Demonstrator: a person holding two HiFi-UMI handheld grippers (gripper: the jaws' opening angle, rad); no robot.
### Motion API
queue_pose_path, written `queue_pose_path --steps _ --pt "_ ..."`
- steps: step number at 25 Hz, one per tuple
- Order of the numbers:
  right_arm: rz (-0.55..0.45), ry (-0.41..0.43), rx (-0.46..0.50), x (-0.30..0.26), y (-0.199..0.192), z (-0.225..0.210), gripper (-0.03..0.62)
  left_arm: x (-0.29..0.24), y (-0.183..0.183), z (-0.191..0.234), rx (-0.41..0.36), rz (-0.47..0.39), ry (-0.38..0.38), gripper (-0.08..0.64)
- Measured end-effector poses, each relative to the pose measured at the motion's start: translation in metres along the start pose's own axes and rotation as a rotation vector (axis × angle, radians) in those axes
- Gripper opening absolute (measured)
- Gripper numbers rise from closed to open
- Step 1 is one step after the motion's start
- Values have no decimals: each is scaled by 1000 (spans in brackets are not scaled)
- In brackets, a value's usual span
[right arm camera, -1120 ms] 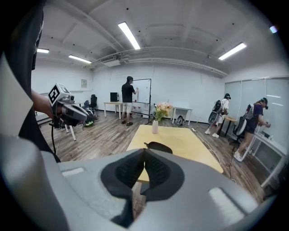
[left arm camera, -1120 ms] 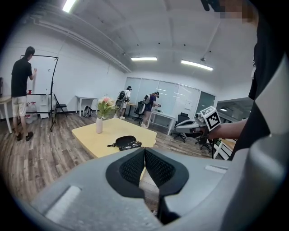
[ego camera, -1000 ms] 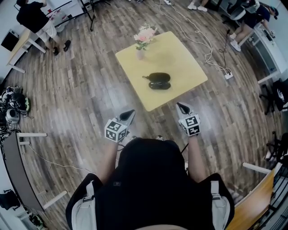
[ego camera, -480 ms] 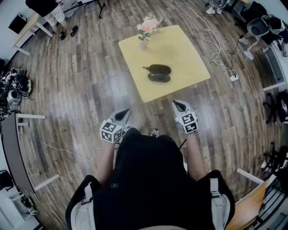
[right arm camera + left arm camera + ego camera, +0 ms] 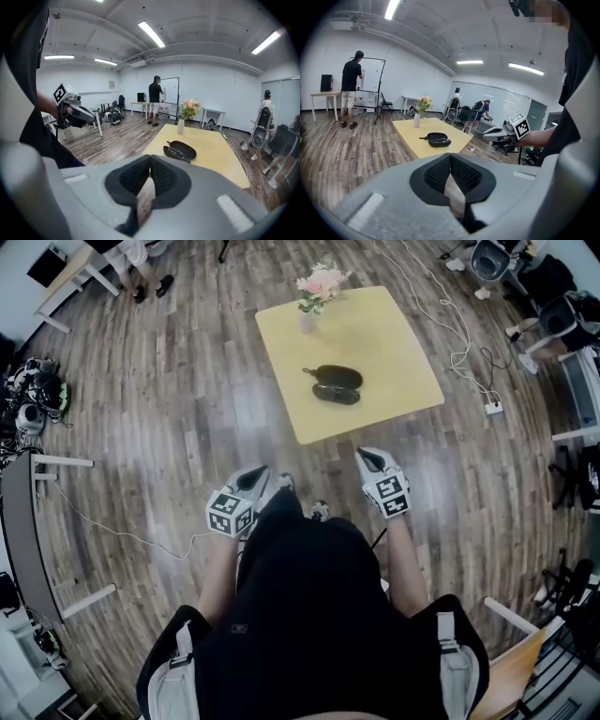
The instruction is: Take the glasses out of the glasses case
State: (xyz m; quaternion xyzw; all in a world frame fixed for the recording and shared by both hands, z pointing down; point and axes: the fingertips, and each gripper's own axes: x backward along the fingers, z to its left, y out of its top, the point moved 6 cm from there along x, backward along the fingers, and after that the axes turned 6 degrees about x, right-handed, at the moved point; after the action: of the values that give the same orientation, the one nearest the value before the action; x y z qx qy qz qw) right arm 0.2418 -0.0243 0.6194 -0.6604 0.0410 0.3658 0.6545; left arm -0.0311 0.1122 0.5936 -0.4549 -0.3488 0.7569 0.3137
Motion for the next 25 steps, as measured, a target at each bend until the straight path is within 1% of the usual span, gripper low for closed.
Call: queue_pose_path --steps 5,10,15,20,25 --pt "39 3 -4 -13 4 -8 3 -21 4 16 31 25 -32 11" --pt "95 3 10 -29 10 -25 3 -58 26 36 10 38 -85 11" --pt "142 0 19 -51 15 -51 3 -96 56 54 -20 50 -136 11" --pt "191 5 23 -75 15 -66 5 -120 76 78 -8 47 -161 11" --pt "212 4 32 -99 24 -76 5 -140 91 103 -11 63 -184 11"
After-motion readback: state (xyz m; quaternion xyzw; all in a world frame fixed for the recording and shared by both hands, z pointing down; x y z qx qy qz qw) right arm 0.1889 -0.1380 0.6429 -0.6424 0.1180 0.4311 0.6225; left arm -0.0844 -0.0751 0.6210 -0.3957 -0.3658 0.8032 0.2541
